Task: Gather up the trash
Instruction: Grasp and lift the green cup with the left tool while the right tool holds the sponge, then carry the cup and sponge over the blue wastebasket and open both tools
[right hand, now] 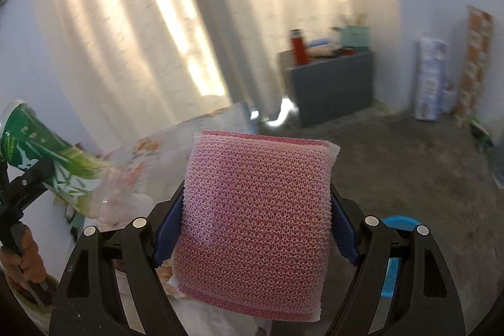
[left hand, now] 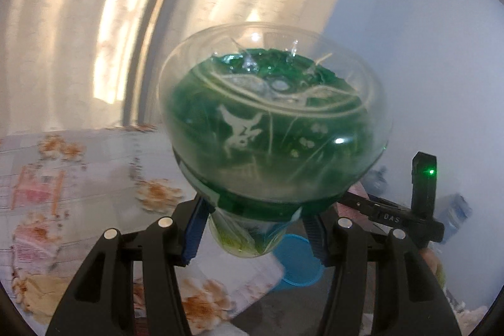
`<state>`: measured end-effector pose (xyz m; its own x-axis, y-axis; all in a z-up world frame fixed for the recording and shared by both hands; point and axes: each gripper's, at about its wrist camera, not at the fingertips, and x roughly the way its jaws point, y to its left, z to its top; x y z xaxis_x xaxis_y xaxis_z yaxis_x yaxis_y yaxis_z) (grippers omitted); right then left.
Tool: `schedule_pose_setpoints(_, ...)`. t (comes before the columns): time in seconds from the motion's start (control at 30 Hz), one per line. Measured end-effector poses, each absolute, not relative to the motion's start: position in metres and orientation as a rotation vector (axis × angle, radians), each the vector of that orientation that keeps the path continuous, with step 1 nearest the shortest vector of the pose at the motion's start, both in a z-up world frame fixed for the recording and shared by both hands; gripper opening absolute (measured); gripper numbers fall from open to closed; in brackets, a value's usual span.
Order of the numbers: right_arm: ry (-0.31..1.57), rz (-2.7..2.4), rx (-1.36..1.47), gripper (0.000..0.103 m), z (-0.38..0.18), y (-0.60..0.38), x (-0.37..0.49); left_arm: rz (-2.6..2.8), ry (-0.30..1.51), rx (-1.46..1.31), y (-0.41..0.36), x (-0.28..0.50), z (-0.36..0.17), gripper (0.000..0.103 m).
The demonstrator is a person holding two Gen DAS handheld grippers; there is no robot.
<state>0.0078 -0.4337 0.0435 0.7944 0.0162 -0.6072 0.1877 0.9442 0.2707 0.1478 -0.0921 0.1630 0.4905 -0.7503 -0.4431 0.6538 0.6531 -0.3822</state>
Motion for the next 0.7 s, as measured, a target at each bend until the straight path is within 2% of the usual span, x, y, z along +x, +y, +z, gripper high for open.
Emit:
schedule_pose_setpoints(0.17, 0.652, -0.216, 0.415, 0.075, 0.023, -0.485, -0.027, -0.959, 0.671, -0.114, -0.141, 0.142, 0.157, 0.054)
schedule_pose_setpoints(0.4, 0.702, -0.337, 0.574, 0.075, -0.041, -0.552, -0.052, -1.089, 0.845, -0.069, -0.244, 0.140, 0.128, 0.054)
schedule_pose_setpoints(0.7, 0.778, -0.444, 0.760, 0.075, -0.125, -0.627, -0.077, -1.154, 1.157, 0.006, -0.394, 0.132, 0.036, 0.054)
